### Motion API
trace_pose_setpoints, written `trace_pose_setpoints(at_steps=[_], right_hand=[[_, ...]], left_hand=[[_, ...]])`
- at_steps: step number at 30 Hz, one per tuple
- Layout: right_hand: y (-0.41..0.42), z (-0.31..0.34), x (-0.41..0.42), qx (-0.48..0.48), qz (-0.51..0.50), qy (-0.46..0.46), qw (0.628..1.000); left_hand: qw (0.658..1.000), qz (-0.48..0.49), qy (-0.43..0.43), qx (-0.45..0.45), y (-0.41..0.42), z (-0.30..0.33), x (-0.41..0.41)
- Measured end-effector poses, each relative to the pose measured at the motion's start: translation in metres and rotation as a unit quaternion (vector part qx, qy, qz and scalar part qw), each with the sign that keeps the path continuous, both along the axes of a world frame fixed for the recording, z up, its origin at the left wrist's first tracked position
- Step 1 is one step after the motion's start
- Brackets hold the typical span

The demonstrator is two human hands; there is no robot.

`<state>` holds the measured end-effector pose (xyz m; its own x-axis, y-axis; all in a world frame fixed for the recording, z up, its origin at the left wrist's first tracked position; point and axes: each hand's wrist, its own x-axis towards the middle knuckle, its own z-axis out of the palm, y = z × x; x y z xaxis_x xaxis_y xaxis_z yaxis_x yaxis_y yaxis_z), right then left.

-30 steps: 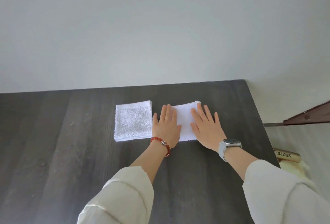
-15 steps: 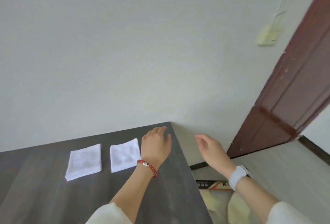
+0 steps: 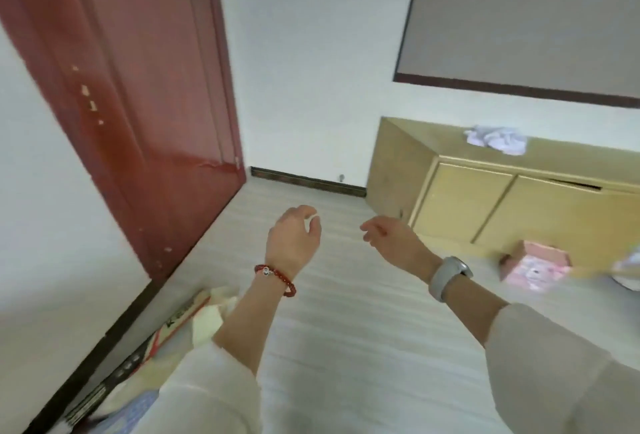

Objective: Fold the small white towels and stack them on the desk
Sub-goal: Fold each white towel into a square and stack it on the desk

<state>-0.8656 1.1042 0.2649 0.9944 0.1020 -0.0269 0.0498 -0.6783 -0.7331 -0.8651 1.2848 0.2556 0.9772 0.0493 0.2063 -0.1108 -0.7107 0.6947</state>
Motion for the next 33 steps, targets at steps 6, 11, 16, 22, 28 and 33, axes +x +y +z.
trace_pose_setpoints(at_steps=[6, 11, 16, 22, 28, 33], right_hand=[[-0.183, -0.037, 0.010, 0.004, -0.192, 0.060, 0.980], [-0.293, -0.053, 0.067, 0.024, -0.269, 0.061, 0.961], [-0.395, -0.047, 0.170, 0.051, -0.307, 0.043, 0.949], [-0.508, -0.024, 0.262, 0.104, -0.366, 0.020, 0.925], [-0.639, -0.046, 0.332, 0.114, -0.403, 0.028, 0.908], [-0.744, -0.069, 0.416, 0.118, -0.379, 0.045, 0.917]], left_hand=[[0.983, -0.183, 0.025, 0.004, -0.187, -0.024, 0.070], [0.966, -0.255, 0.044, 0.004, -0.304, -0.045, 0.154], [0.962, -0.268, 0.037, -0.021, -0.409, -0.037, 0.275], [0.955, -0.293, 0.031, -0.028, -0.546, -0.014, 0.389], [0.937, -0.345, 0.046, -0.016, -0.682, -0.032, 0.464], [0.943, -0.313, 0.108, -0.016, -0.769, -0.076, 0.540]])
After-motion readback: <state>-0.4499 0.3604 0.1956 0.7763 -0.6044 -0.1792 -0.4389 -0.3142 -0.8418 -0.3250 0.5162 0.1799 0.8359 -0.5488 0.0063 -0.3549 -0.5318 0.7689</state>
